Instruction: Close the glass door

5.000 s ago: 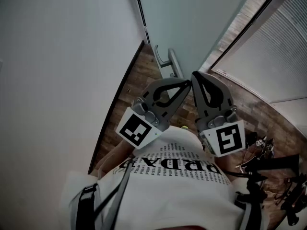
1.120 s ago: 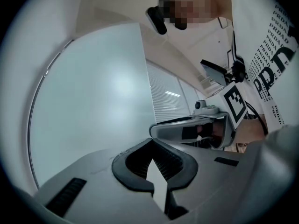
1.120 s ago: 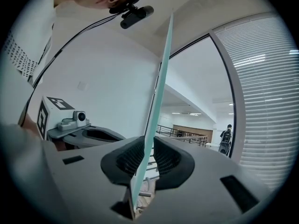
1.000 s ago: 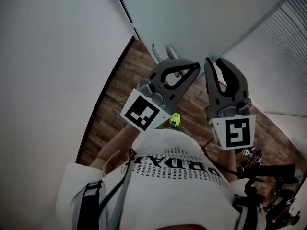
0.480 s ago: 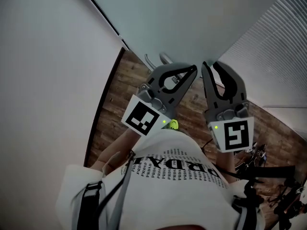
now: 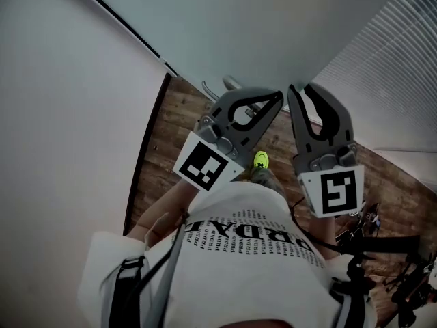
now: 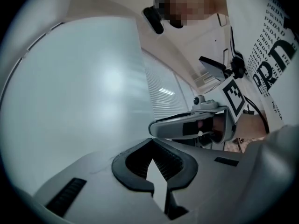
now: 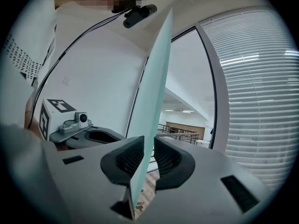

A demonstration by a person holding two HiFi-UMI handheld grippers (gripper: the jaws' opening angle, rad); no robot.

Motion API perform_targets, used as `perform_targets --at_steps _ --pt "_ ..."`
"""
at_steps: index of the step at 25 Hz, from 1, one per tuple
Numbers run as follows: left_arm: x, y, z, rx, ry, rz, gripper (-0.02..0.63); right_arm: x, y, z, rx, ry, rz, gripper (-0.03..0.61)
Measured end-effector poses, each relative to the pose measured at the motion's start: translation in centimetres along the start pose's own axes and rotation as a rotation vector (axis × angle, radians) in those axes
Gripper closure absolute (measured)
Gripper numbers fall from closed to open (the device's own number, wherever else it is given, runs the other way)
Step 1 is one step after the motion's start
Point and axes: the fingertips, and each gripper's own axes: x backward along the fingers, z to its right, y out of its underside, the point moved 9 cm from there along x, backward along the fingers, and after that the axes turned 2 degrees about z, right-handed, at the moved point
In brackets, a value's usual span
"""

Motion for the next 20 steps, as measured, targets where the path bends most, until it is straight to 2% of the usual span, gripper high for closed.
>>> perform_targets --at_steps 8,11,16,20 --pt "0.5 0.2 0.7 -0.044 -0.13 0.075 0.615 0.1 -0.9 -0.7 0.094 -0.087 0.062 0.525" --pt "0.6 0.2 0.8 -0.057 -0.156 0.074 0.615 -0.1 -0.8 -0.6 0.101 -0.101 0.066 0.525" --pt "1.2 0.3 0.4 -0.048 -0.169 0.063 0.615 0.0 -0.9 -0.5 0.083 -0.105 0.051 0.525" --pt "1.0 0.4 -0.1 -0.036 -0.149 0.051 0.615 0.2 -0.7 -0.1 0.069 -0.094 0.034 0.523"
